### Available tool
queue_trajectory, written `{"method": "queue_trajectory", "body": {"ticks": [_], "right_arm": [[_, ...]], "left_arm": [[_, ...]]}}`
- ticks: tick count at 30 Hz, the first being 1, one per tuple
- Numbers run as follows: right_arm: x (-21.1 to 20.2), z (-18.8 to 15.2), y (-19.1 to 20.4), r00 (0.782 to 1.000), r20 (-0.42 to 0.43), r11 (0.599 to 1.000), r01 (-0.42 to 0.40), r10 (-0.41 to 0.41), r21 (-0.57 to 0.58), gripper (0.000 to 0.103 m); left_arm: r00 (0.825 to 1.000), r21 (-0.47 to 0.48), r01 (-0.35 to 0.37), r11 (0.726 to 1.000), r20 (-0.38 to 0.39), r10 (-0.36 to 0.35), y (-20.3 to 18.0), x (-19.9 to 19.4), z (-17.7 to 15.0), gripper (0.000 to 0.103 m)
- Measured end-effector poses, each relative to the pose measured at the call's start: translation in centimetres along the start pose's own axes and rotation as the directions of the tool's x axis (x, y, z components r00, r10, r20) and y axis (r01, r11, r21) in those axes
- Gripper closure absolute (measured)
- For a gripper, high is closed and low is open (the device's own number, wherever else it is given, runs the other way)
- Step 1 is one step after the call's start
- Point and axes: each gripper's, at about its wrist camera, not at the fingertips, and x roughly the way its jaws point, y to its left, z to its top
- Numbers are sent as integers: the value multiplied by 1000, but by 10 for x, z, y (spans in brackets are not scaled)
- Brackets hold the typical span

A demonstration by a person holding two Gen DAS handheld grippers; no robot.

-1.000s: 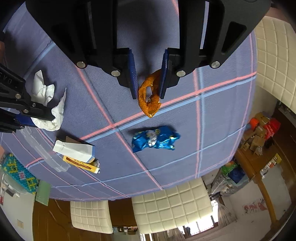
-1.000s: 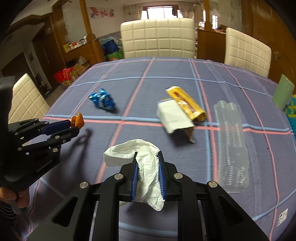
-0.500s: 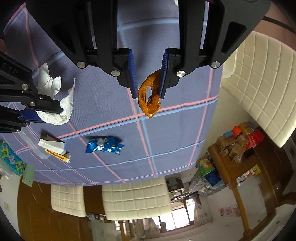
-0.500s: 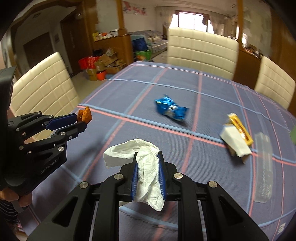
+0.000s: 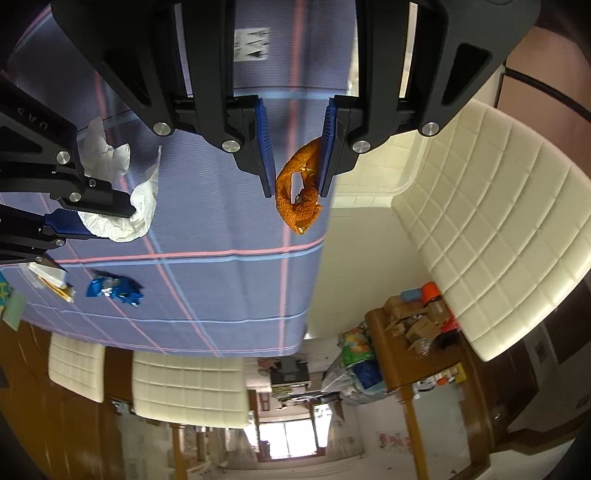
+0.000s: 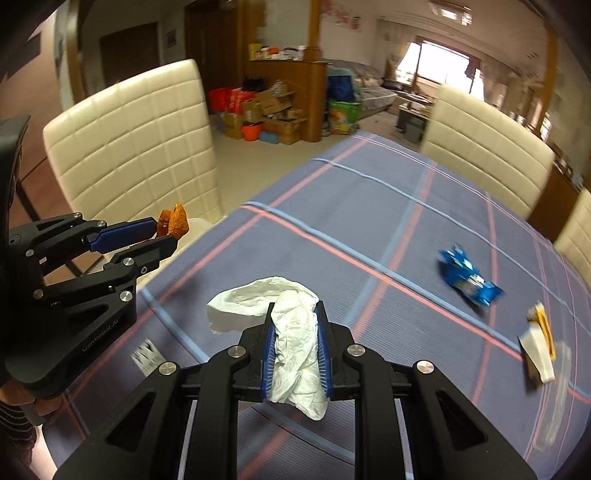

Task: Collect trash
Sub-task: 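Carry pretzel and tissue to the bin and open both tools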

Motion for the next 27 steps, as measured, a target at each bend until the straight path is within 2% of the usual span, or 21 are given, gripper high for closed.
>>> {"method": "queue_trajectory", "body": {"ticks": [13,20,27], "right_arm": [[38,40,75,999,-12,991,-53,52,-125,84],[48,56,95,998,-5,985,-59,59,-163,84],[58,65,102,998,-2,984,-59,60,-166,84]], "left_arm": [[990,-96,-139,986,-22,138,84,6,-25,79],[985,-118,-171,978,-32,168,104,12,-31,79],[985,-133,-173,976,-50,167,116,21,-34,78]]}}
